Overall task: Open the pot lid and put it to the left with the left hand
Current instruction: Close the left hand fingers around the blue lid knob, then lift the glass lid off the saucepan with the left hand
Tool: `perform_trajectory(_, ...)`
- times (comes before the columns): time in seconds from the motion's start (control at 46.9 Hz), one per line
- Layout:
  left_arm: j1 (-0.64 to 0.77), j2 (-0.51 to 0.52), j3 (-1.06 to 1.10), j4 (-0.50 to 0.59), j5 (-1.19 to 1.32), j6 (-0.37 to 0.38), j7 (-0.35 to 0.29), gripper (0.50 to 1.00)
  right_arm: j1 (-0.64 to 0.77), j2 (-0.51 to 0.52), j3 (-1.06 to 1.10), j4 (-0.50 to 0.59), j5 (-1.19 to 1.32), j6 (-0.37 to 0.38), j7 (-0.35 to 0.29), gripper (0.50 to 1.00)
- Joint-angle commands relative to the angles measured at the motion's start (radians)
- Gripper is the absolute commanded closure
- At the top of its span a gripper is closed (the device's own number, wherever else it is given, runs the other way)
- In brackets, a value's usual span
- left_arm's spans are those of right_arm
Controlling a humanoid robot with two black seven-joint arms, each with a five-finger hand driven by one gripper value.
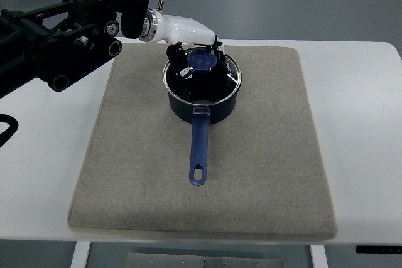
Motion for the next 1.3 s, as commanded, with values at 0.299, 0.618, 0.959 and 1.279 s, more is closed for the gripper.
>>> perform_trajectory(0.299,-0.007,0.001,0.0,-0.006,0.038,-0.001,0.0,0.836,0.0,0.0,0.0,0.0,0.0,0.0,-0.001,0.585)
perform_trajectory(0.618,-0.018,0.001,-0.001,-0.009,0.038,0.0,0.0,0.988,0.0,0.0,0.0,0.0,0.0,0.0,-0.001,0.585)
perform_trajectory(0.959,-0.03,0.001,-0.001,-0.011,0.04,-0.012,-0.001,1.0,0.0,0.0,0.0,0.0,0.0,0.0,-0.001,0.585)
perform_trajectory(1.279,-0.038,0.008,-0.001,-0.014,0.081,-0.015,-0.003,1.0,0.0,0.0,0.0,0.0,0.0,0.001,-0.001,0.585)
